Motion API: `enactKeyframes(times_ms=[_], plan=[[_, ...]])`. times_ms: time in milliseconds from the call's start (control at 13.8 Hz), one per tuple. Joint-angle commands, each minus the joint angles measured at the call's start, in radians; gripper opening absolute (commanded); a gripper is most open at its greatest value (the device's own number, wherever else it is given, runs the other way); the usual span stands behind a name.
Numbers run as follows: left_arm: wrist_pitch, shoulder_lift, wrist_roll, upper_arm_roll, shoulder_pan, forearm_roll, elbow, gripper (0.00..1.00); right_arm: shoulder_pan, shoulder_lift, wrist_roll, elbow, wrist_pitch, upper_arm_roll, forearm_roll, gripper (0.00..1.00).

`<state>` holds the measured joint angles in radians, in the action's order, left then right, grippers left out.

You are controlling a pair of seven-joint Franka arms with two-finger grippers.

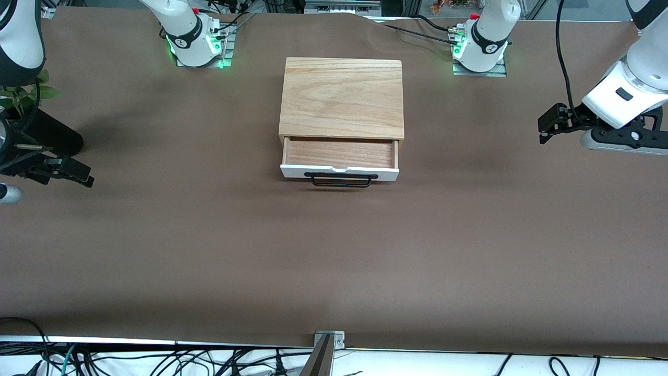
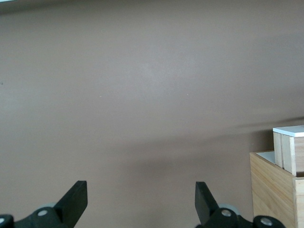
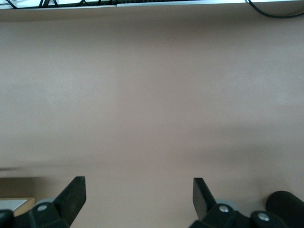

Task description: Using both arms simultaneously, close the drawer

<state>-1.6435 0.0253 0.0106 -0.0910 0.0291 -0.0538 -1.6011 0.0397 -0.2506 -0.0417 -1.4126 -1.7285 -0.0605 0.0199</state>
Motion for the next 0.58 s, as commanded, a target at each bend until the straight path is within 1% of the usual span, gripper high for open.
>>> enactKeyframes(times_ms=[0, 509], plan=[[0.031, 0.024, -0.018, -0.001, 0.0, -0.011, 0.047, 1.0, -0.014, 0.005, 0.006, 0.0, -0.005, 0.013, -0.005, 1.0], [0.031, 0.024, -0.018, -0.001, -0.001, -0.011, 0.047, 1.0, -0.014, -0.001, 0.005, 0.0, -0.006, 0.013, -0.006, 1.0]])
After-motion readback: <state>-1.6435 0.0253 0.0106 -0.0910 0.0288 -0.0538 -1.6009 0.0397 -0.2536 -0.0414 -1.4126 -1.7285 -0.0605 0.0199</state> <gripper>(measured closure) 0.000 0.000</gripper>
